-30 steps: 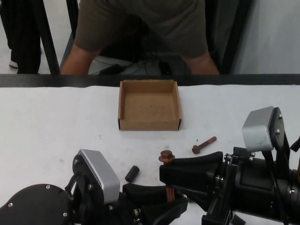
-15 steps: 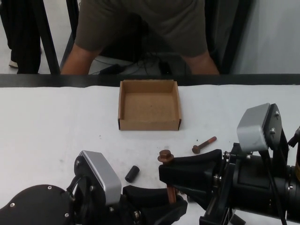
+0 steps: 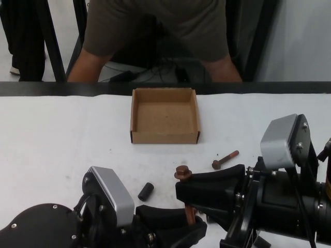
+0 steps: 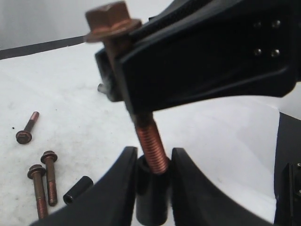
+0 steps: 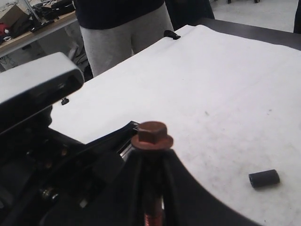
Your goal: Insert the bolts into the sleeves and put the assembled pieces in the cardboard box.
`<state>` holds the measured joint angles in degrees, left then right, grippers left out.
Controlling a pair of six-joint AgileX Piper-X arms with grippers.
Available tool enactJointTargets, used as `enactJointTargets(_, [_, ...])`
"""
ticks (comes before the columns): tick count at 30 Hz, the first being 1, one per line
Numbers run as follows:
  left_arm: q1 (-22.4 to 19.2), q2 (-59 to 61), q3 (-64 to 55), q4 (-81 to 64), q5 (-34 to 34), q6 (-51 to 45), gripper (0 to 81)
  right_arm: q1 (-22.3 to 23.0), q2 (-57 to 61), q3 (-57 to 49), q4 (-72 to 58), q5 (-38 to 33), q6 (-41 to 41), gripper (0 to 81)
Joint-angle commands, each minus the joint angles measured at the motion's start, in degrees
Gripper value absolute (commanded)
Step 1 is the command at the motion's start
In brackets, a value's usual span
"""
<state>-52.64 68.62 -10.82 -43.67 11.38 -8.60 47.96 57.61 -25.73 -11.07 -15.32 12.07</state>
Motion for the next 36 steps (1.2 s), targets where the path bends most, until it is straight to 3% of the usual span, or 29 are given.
enactJointTargets(1, [0.1, 0.1, -0.1, -2.0, 0.7, 4.1, 0.8, -0.3, -0.2, -0.9, -0.3, 1.2, -0.5, 0.2])
enactJointTargets(12, [0.1, 0.1, -0.1, -2.0, 0.7, 6.5, 0.8, -3.9, -0.2, -1.0, -0.2, 2.1, -0.5, 0.2])
enactJointTargets(32, [0.1, 0.1, -1.4, -2.4, 0.3, -0.5, 0.8, -3.9, -0.2, -1.1, -0.3, -1.7, 4.8, 0.2])
enactJointTargets(36, [0.3, 0.1, -1.7, -1.9, -2.8, -0.5, 0.8, -3.9, -0.2, -1.1, -0.3, -2.0, 6.0, 0.2])
